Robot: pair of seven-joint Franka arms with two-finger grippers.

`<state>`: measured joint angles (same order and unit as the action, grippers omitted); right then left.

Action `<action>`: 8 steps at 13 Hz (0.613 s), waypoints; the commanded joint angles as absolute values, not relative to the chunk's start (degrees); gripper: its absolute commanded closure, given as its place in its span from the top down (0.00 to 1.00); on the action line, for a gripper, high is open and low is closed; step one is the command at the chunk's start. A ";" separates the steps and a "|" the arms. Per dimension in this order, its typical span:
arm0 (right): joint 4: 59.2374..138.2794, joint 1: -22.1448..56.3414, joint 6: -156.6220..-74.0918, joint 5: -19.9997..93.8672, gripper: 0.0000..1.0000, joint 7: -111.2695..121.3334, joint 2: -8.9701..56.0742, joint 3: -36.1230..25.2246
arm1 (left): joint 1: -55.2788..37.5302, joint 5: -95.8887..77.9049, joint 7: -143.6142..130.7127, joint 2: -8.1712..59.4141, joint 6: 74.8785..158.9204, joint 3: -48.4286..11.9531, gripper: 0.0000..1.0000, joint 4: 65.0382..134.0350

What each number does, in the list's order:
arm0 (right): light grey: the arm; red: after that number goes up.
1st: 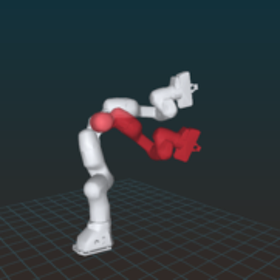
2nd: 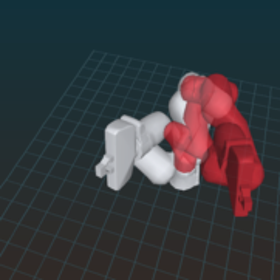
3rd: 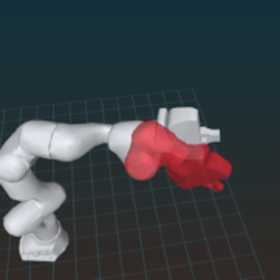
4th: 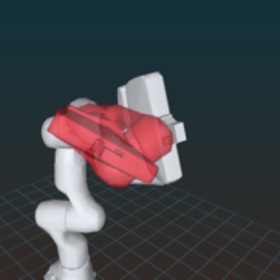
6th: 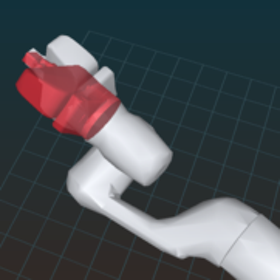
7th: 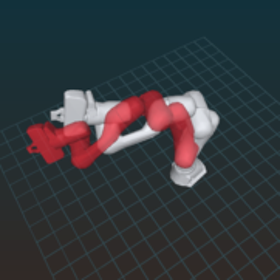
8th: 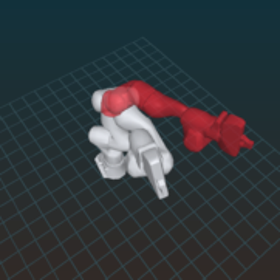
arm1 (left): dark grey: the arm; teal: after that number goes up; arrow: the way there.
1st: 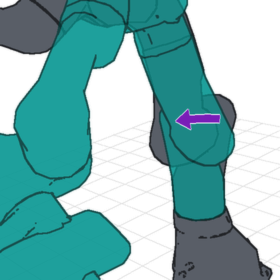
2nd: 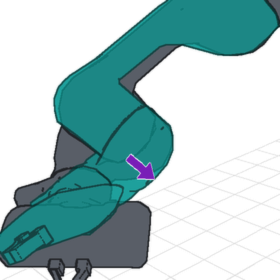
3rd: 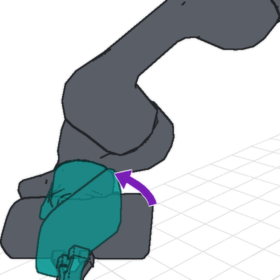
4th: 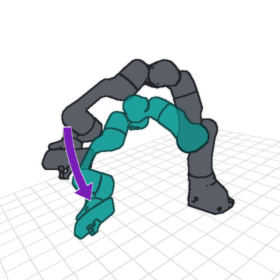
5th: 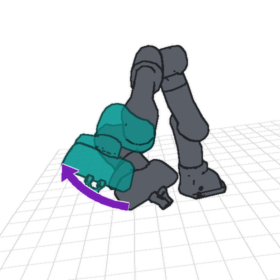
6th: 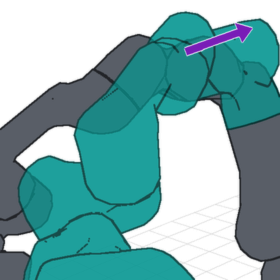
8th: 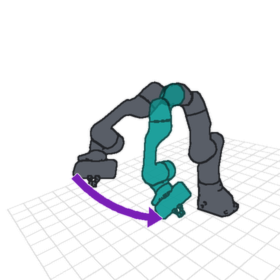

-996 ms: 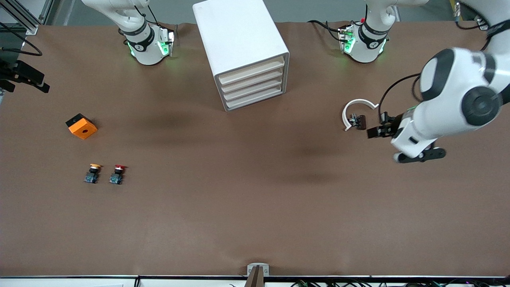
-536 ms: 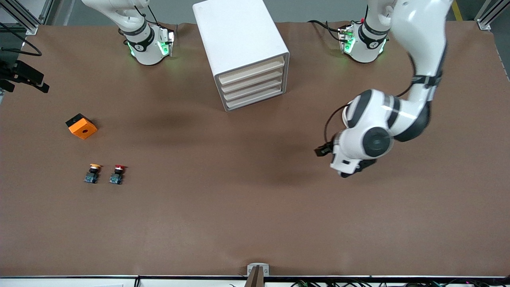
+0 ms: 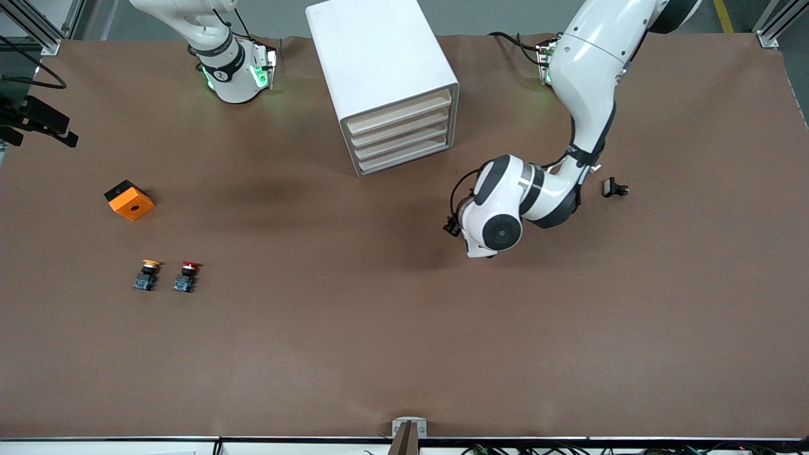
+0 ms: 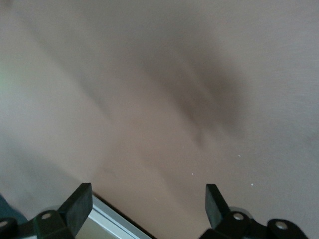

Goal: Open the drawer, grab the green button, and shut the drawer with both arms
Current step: 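Move the left gripper toward the cabinet's drawer front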

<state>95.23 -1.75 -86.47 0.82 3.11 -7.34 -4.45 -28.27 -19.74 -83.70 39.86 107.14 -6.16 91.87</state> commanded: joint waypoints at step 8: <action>95.54 -1.93 -86.75 0.00 1.00 3.78 -8.44 -4.22 | -33.84 -35.22 -103.17 43.68 102.83 -5.80 1.00 90.97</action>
<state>95.21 -1.75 -86.51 0.80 3.12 -7.34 -4.44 -33.50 -32.09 -100.10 42.99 104.66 -6.25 91.89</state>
